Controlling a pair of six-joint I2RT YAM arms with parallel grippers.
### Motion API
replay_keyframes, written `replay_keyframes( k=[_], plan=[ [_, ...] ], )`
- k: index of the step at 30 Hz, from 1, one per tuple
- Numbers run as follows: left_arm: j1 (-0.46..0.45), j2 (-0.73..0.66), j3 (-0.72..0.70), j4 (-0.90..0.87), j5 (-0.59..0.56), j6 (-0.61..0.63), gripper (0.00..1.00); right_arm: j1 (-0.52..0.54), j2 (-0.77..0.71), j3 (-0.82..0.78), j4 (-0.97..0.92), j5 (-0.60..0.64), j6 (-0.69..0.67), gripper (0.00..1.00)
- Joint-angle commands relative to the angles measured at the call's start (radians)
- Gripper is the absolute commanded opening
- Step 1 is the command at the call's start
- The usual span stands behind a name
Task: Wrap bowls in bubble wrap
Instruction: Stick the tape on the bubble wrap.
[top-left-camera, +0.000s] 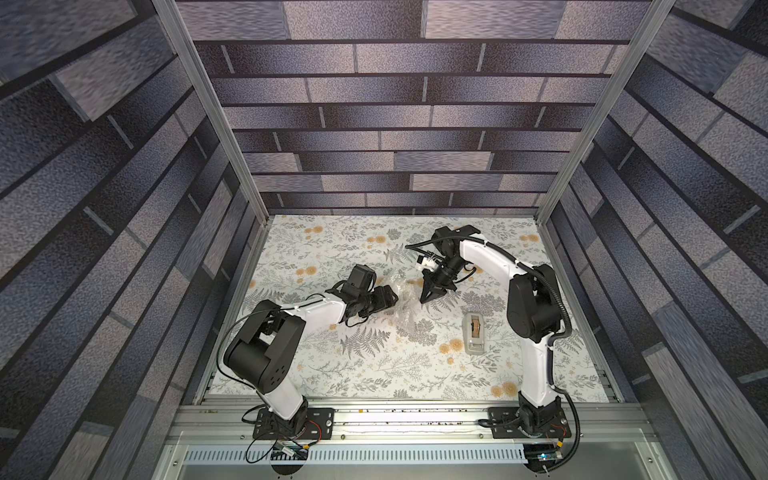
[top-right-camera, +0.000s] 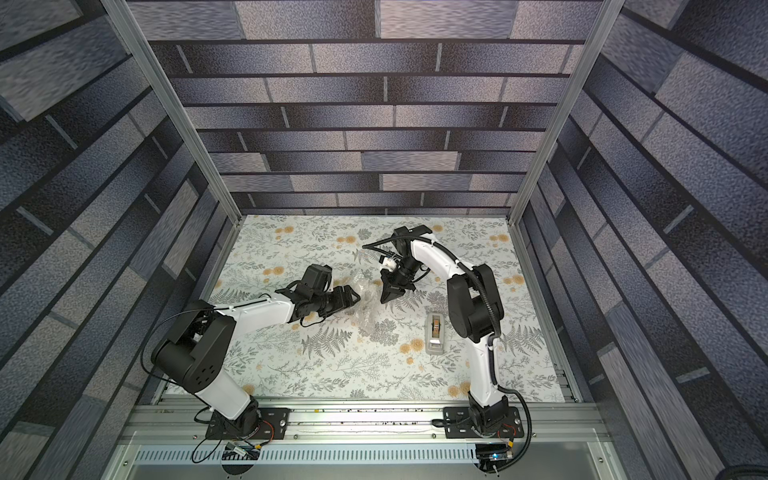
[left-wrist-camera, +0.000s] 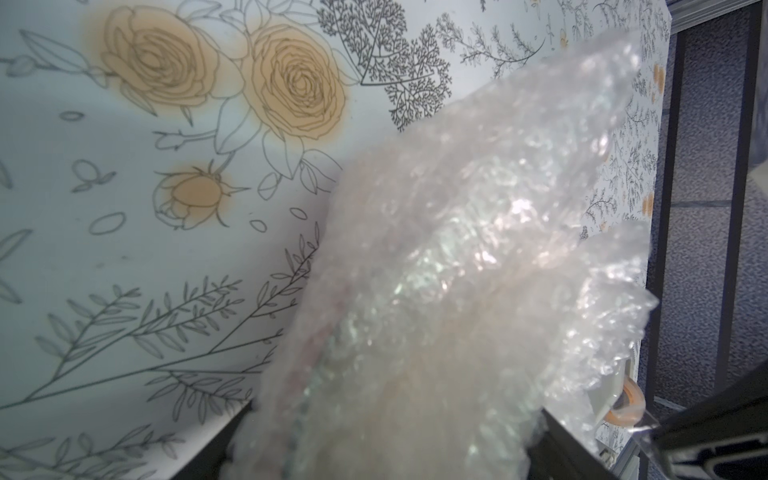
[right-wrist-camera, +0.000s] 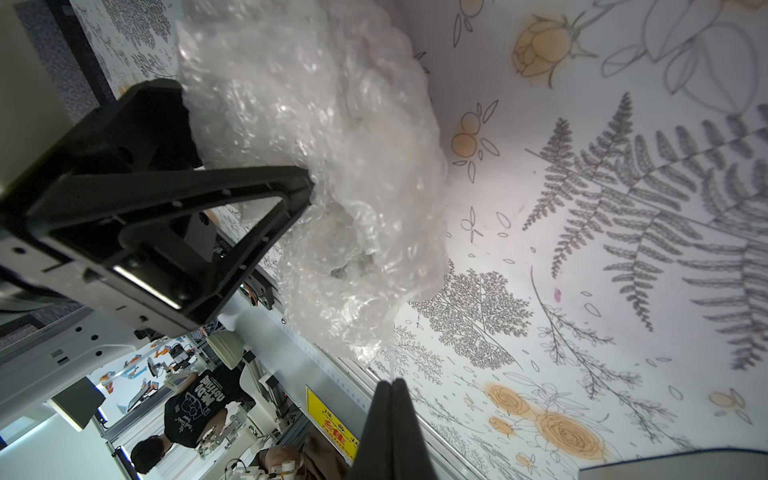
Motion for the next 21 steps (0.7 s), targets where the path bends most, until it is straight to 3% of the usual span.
replay_keyframes(
  k=[1, 21],
  plan=[
    [0.009, -0.018, 0.001, -0.004, 0.002, 0.026, 0.83, 0.014, 0.030, 0.057, -0.047, 0.018, -0.013, 0.00],
    [0.019, -0.035, -0.006, -0.009, 0.001, 0.031, 0.83, 0.068, 0.185, 0.280, -0.102, -0.024, -0.001, 0.00]
  ],
)
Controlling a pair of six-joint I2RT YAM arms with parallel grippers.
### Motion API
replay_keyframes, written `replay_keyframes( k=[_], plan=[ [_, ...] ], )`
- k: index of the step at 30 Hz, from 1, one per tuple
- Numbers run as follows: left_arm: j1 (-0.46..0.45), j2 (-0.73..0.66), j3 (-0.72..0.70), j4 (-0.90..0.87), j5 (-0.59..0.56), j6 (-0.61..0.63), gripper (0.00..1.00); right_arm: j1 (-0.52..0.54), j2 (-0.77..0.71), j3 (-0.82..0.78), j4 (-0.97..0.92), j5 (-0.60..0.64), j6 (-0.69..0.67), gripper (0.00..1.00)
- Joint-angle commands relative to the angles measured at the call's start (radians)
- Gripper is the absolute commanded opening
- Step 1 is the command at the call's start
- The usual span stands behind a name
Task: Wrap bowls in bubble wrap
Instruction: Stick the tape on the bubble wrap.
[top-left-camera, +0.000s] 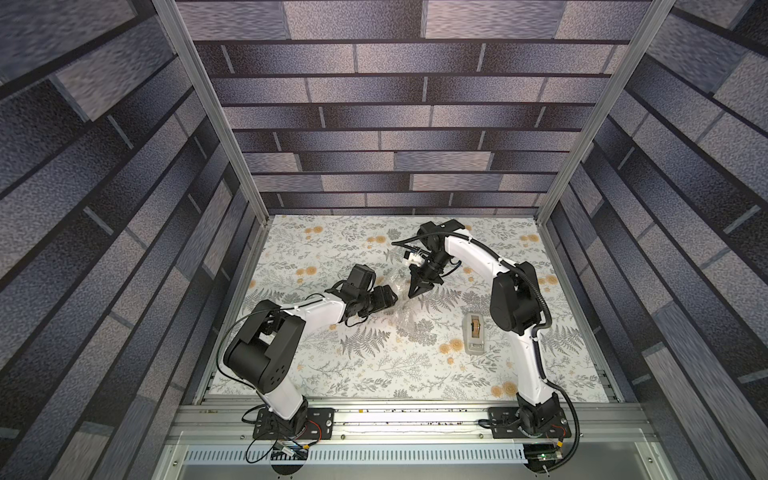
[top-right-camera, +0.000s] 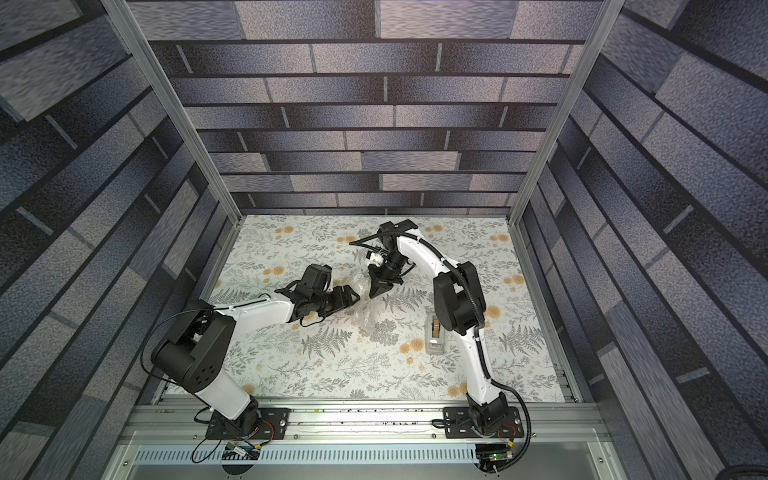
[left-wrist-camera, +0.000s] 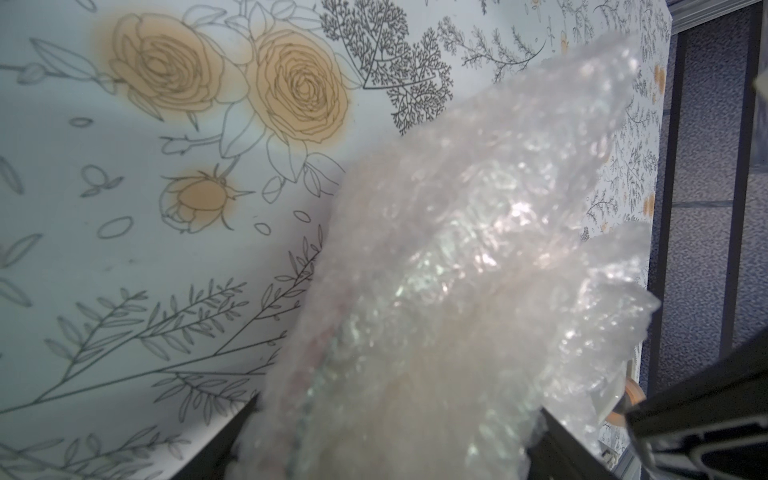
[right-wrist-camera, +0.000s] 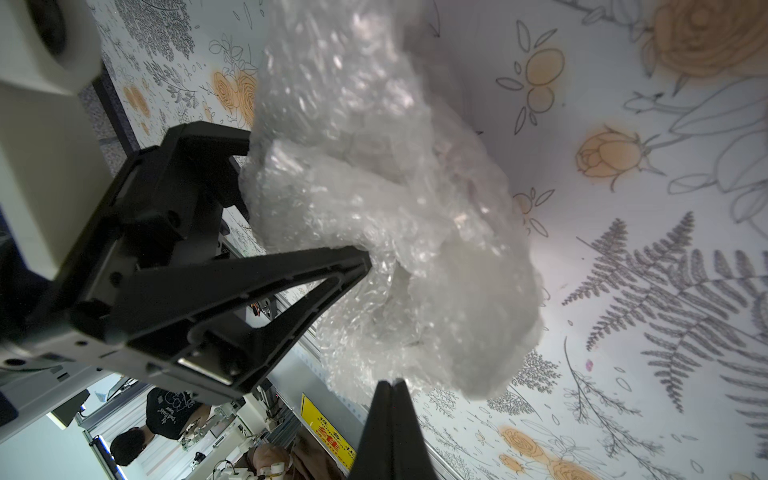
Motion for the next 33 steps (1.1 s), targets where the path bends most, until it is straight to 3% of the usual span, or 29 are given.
replay_keyframes(
  k=[1, 9, 21, 33],
  plan=[
    [0.006, -0.035, -0.006, -0.008, 0.001, 0.024, 0.83, 0.010, 0.033, 0.044, -0.033, -0.031, 0.005, 0.00],
    [0.006, -0.034, -0.008, -0.004, 0.005, 0.025, 0.83, 0.022, 0.069, 0.066, 0.004, -0.073, 0.038, 0.00],
    [0.008, -0.027, -0.008, 0.004, 0.007, 0.020, 0.83, 0.040, 0.106, 0.061, 0.078, -0.106, 0.090, 0.15],
    [0.008, -0.038, -0.012, 0.000, 0.006, 0.021, 0.83, 0.049, 0.133, -0.003, 0.154, -0.071, 0.133, 0.18]
  ],
)
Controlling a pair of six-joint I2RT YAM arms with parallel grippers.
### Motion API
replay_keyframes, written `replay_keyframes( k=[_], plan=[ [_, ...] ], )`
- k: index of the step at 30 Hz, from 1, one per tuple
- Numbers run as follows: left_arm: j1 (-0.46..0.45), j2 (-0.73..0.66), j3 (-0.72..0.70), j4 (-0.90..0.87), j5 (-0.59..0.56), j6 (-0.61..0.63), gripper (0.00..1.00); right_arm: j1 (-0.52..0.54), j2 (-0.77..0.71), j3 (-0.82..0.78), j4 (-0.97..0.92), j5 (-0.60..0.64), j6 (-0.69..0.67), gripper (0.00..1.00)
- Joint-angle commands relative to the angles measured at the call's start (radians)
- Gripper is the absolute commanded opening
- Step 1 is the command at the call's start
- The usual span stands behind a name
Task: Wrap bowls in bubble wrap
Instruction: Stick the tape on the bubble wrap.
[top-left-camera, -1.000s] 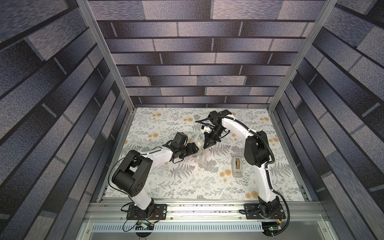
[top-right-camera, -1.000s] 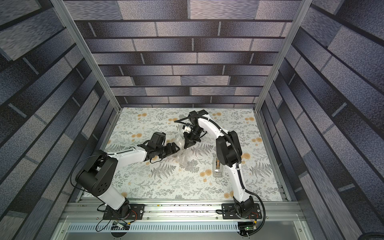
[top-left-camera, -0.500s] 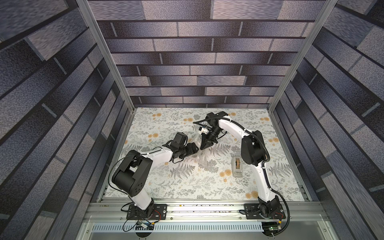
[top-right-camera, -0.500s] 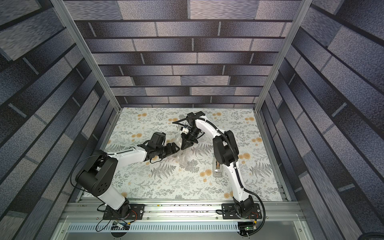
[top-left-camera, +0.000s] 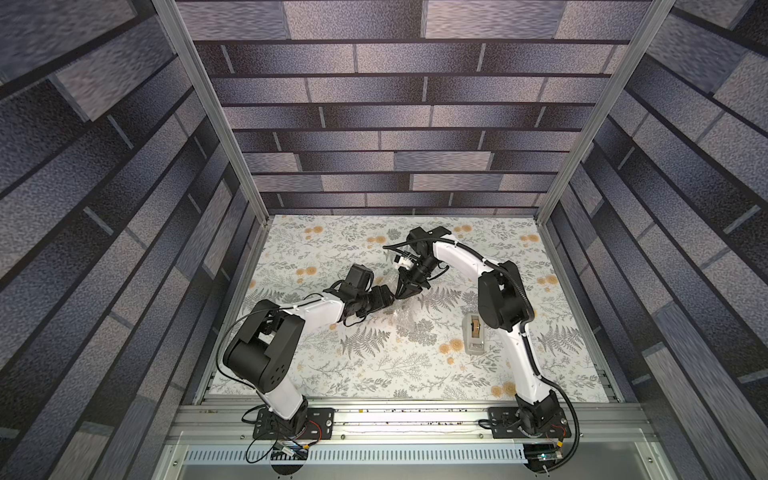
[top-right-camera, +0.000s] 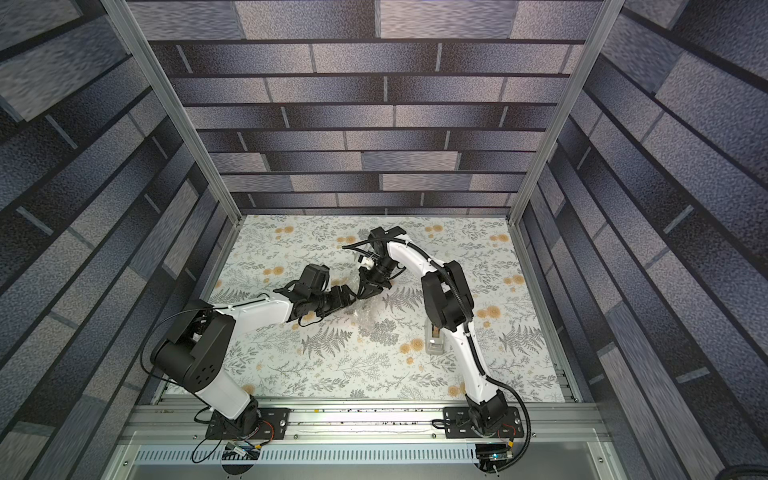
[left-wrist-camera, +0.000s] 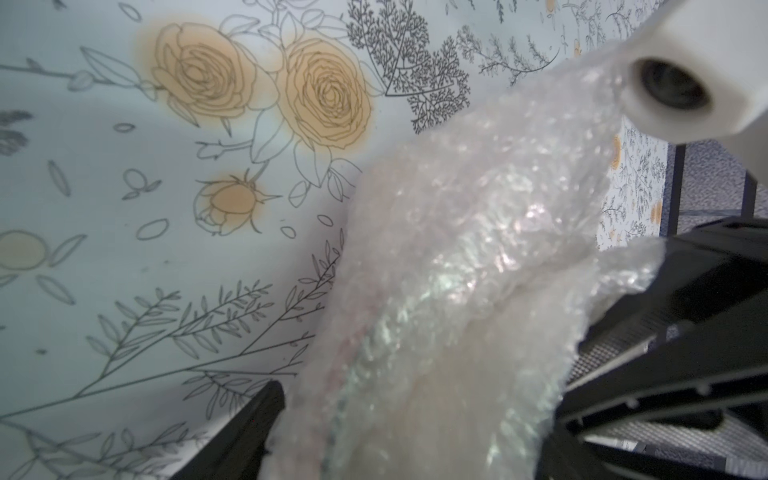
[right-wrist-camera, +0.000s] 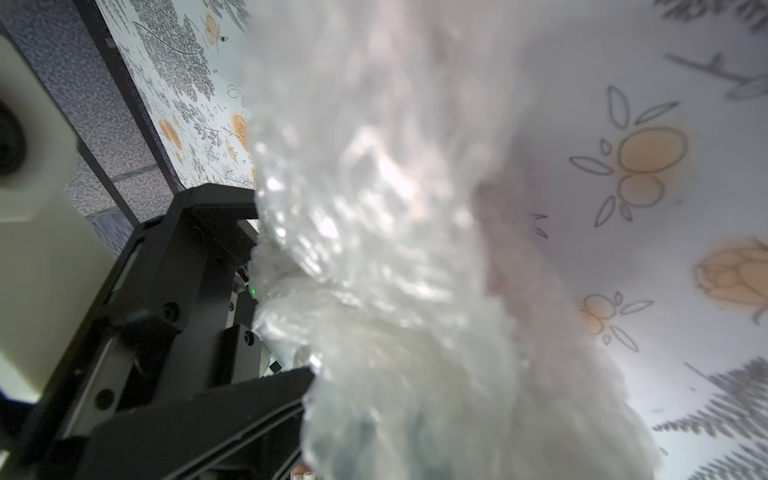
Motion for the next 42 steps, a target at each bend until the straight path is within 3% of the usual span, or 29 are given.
replay_keyframes(
  k=[1, 2, 7, 9, 13, 29, 42],
  plan=[
    [0.001, -0.039, -0.007, 0.008, 0.008, 0.020, 0.83, 0.012, 0.026, -0.041, 0.052, 0.022, 0.024, 0.29],
    [0.001, -0.039, -0.006, 0.006, 0.006, 0.021, 0.83, 0.011, 0.023, -0.051, 0.061, 0.022, 0.028, 0.45],
    [0.001, -0.035, -0.006, 0.008, 0.005, 0.020, 0.83, 0.011, 0.006, -0.085, 0.124, 0.014, 0.058, 0.90],
    [0.001, -0.035, -0.006, 0.008, 0.006, 0.020, 0.83, 0.011, -0.011, -0.098, 0.163, -0.021, 0.077, 0.99],
    [0.001, -0.035, -0.004, 0.004, 0.004, 0.021, 0.83, 0.011, -0.059, -0.104, 0.218, -0.059, 0.109, 1.00],
    [-0.020, 0.002, 0.029, 0.009, 0.005, 0.020, 0.83, 0.011, -0.240, -0.061, 0.145, -0.034, 0.122, 1.00],
    [-0.032, 0.017, 0.057, -0.007, 0.006, 0.024, 0.83, 0.007, -0.320, -0.126, 0.356, -0.197, 0.265, 0.96]
  ],
)
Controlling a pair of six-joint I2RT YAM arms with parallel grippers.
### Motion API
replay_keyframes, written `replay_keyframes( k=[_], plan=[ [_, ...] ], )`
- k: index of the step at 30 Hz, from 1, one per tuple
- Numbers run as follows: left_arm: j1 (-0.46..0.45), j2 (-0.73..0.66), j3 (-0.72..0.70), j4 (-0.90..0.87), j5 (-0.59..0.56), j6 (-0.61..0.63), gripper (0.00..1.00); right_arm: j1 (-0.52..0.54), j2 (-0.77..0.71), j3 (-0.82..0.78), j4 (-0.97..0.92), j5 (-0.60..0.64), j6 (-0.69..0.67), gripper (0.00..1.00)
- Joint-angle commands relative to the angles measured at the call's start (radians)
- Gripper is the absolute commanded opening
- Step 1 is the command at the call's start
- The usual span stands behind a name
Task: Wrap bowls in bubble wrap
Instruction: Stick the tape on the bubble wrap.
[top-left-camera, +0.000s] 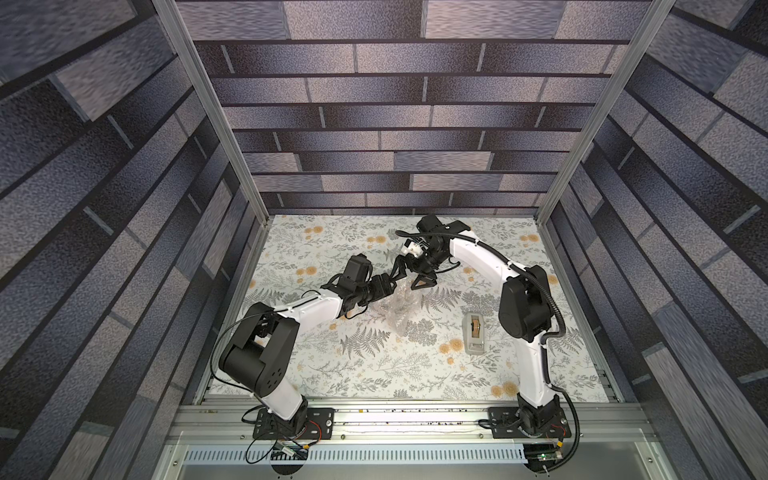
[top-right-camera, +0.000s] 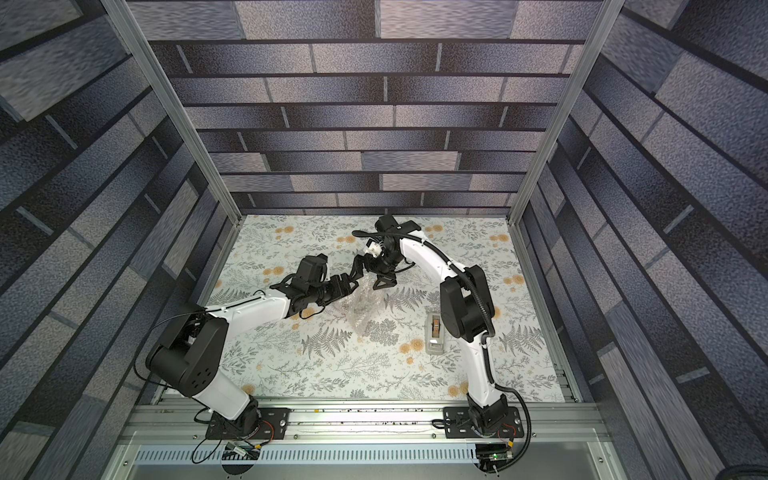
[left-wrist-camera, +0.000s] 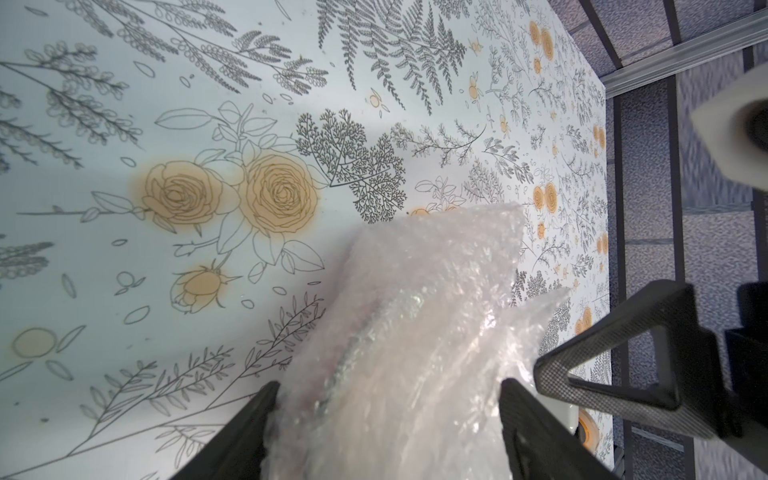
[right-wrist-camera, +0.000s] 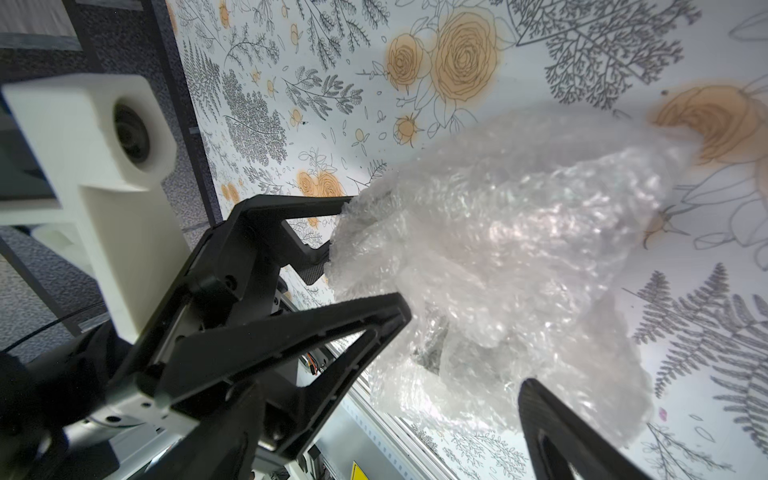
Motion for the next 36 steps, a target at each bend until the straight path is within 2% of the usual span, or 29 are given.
replay_keyframes(
  k=[1, 6, 8, 15, 27, 31, 34, 36],
  plan=[
    [-0.040, 0.044, 0.006, -0.055, 0.031, 0.033, 0.83, 0.030, -0.095, 0.019, 0.175, -0.229, 0.072, 0.96],
    [-0.039, 0.045, 0.000, -0.054, 0.030, 0.033, 0.83, 0.023, -0.097, 0.009, 0.194, -0.230, 0.095, 0.96],
    [-0.039, 0.047, -0.002, -0.053, 0.031, 0.032, 0.83, 0.015, -0.144, -0.009, 0.213, -0.216, 0.116, 0.96],
    [-0.039, 0.042, -0.002, -0.056, 0.031, 0.033, 0.83, -0.054, -0.226, -0.150, 0.444, -0.207, 0.287, 0.98],
    [-0.044, 0.044, -0.001, -0.060, 0.030, 0.030, 0.83, -0.091, -0.281, -0.199, 0.442, -0.180, 0.283, 0.96],
    [-0.045, 0.044, 0.002, -0.065, 0.028, 0.031, 0.83, -0.097, -0.315, -0.217, 0.348, -0.110, 0.198, 0.80],
    [-0.047, 0.047, 0.012, -0.070, 0.029, 0.032, 0.83, -0.097, -0.336, -0.242, 0.255, -0.017, 0.124, 0.64],
    [-0.050, 0.048, 0.022, -0.074, 0.027, 0.032, 0.83, -0.097, -0.351, -0.291, 0.251, 0.002, 0.113, 0.53]
  ],
)
